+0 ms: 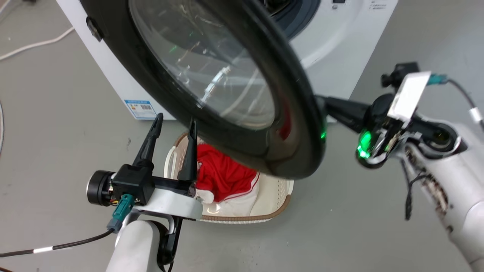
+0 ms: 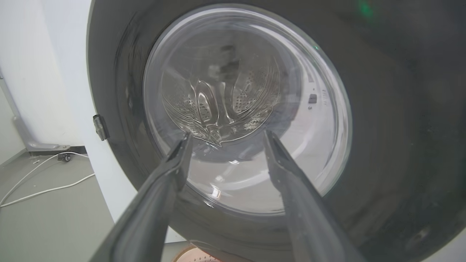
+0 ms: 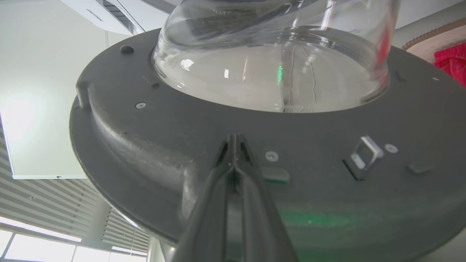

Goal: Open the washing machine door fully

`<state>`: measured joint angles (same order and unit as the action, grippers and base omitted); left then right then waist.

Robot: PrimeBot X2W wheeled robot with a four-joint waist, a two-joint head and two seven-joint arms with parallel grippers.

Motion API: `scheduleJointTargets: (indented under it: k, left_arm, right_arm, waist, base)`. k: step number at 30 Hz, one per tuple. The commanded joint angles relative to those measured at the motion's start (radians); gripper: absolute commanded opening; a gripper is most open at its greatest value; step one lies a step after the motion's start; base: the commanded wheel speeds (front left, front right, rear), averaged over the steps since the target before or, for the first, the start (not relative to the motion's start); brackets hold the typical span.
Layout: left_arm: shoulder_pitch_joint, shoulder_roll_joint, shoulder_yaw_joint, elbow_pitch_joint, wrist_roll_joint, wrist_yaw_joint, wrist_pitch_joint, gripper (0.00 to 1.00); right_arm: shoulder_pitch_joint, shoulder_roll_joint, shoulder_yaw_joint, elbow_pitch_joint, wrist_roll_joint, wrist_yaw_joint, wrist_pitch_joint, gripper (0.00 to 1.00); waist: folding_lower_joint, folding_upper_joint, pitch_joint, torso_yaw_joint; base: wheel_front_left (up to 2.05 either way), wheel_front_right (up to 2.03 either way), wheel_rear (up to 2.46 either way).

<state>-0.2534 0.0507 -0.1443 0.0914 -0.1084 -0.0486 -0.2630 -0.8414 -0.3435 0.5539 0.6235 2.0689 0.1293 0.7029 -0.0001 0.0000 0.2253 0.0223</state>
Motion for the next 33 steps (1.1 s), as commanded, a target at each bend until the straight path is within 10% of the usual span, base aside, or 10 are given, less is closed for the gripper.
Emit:
scheduleJointTargets:
  k: [1, 18, 33]
  left_arm:
    - [0.010, -0.001, -0.001, 0.005, 0.004, 0.002, -0.003, 1.00]
    - [0.063, -0.001, -0.008, 0.031, -0.010, 0.017, -0.003, 1.00]
    - [0.096, -0.001, 0.004, 0.043, -0.020, 0.027, -0.003, 1.00]
  right_arm:
    - [0.036, 0.020, 0.008, -0.023, 0.009, 0.002, -0.003, 0.00]
    - [0.233, 0.106, 0.014, -0.165, -0.035, 0.002, -0.098, 0.00]
    - [0.445, 0.094, -0.202, -0.262, -0.371, 0.002, -0.681, 0.00]
  waist:
    - [0.0001, 0.0000, -0.026, -0.012]
    - [0.0001, 0.0000, -0.109, -0.025]
    - [0.0001, 0.0000, -0.151, -0.039]
  base:
    - [0.00, 0.00, 0.00]
    - [0.00, 0.00, 0.00]
    - [0.00, 0.00, 0.00]
